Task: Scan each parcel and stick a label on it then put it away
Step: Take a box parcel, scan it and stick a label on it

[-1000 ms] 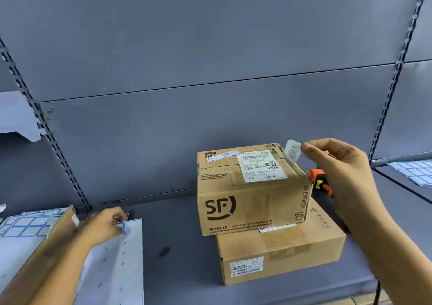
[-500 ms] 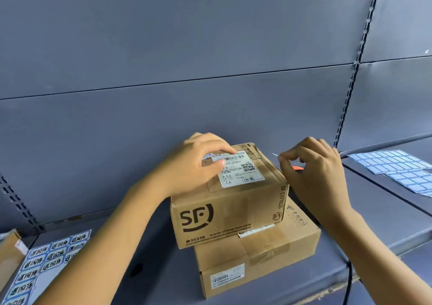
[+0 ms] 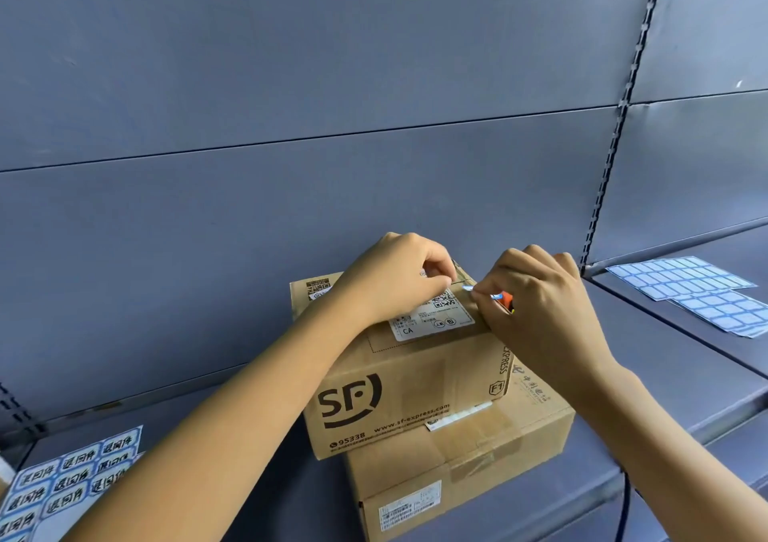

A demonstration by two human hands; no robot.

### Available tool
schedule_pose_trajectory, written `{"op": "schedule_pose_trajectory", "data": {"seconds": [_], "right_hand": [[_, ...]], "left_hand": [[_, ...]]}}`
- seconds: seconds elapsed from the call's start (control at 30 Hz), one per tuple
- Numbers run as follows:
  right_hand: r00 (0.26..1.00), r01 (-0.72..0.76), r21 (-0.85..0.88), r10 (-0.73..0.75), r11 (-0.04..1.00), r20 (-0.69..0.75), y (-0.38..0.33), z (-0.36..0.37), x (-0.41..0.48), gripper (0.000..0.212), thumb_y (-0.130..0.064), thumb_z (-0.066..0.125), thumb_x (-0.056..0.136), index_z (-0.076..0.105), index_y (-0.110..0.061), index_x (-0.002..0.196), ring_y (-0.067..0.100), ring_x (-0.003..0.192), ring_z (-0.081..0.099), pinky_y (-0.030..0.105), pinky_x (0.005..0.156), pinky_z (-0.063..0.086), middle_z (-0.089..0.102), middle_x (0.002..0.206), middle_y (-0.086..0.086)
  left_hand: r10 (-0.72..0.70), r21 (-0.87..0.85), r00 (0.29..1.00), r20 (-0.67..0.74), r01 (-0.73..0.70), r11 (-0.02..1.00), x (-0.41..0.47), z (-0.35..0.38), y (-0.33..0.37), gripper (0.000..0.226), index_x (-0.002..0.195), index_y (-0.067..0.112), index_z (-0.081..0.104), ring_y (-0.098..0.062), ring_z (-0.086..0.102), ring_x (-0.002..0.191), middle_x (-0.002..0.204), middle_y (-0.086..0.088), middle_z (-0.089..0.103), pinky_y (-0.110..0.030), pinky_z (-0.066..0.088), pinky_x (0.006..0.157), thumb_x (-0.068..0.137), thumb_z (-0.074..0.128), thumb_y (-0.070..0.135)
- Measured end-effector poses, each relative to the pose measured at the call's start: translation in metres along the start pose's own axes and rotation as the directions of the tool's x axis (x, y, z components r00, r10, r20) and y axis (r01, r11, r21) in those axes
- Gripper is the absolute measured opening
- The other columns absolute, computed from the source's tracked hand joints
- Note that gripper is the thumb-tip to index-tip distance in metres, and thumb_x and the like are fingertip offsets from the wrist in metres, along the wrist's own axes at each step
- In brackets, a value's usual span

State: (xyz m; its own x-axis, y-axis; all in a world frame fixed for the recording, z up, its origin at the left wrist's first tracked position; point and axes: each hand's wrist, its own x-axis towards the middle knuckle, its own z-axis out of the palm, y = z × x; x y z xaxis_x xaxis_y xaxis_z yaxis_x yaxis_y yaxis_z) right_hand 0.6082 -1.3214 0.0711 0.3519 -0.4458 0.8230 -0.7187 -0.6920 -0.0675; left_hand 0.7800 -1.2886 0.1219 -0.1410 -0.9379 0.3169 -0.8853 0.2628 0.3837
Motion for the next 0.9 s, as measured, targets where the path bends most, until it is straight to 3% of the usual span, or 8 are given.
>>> {"op": "schedule_pose_trajectory", "data": {"seconds": [0.23, 0.4, 0.57, 0.9], "right_hand": [[0.999, 0.030, 0.026, -0.031, 0.999, 0.042, 0.001, -0.002, 0.001, 0.013, -0.023, 0.064, 0.075, 0.068, -0.020, 0.063, 0.018, 0.065, 0.052, 0.029, 0.068, 0.024, 0.059, 0.069, -0.009], [0.997, 0.027, 0.047, -0.030, 0.999, 0.070, 0.002, -0.002, 0.004, 0.015, -0.020, 0.063, 0.074, 0.065, -0.022, 0.059, 0.019, 0.063, 0.053, 0.031, 0.069, 0.028, 0.056, 0.067, -0.009], [0.992, 0.039, 0.034, -0.043, 0.999, 0.116, 0.003, -0.003, 0.007, 0.015, -0.025, 0.061, 0.074, 0.067, -0.024, 0.060, 0.017, 0.064, 0.054, 0.030, 0.070, 0.025, 0.058, 0.067, -0.011], [0.960, 0.070, 0.033, -0.076, 0.997, 0.269, 0.006, -0.006, 0.015, 0.013, -0.027, 0.065, 0.075, 0.068, -0.028, 0.063, 0.016, 0.065, 0.054, 0.030, 0.071, 0.029, 0.058, 0.067, -0.013]], "left_hand": [[0.033, 0.035, 0.999, 0.023, -0.034, 0.999, -0.001, 0.005, 0.000, 0.023, 0.109, 0.026, 0.070, -0.005, 0.050, 0.084, 0.109, 0.008, 0.067, -0.020, 0.041, 0.074, 0.092, 0.055, 0.020], [0.025, 0.037, 0.999, 0.025, -0.026, 0.999, -0.002, 0.005, 0.002, 0.025, 0.105, 0.030, 0.071, -0.008, 0.053, 0.087, 0.101, 0.012, 0.066, -0.024, 0.046, 0.079, 0.091, 0.054, 0.018], [0.045, 0.043, 0.998, 0.035, -0.046, 0.998, -0.002, 0.005, 0.004, 0.027, 0.102, 0.029, 0.072, -0.008, 0.051, 0.084, 0.081, 0.021, 0.051, -0.025, 0.047, 0.078, 0.092, 0.053, 0.013], [0.063, 0.091, 0.996, 0.069, -0.069, 0.993, -0.002, 0.007, 0.002, 0.038, 0.102, 0.026, 0.073, -0.017, 0.056, 0.095, 0.102, 0.005, 0.061, -0.037, 0.050, 0.081, 0.088, 0.045, 0.006]]}}
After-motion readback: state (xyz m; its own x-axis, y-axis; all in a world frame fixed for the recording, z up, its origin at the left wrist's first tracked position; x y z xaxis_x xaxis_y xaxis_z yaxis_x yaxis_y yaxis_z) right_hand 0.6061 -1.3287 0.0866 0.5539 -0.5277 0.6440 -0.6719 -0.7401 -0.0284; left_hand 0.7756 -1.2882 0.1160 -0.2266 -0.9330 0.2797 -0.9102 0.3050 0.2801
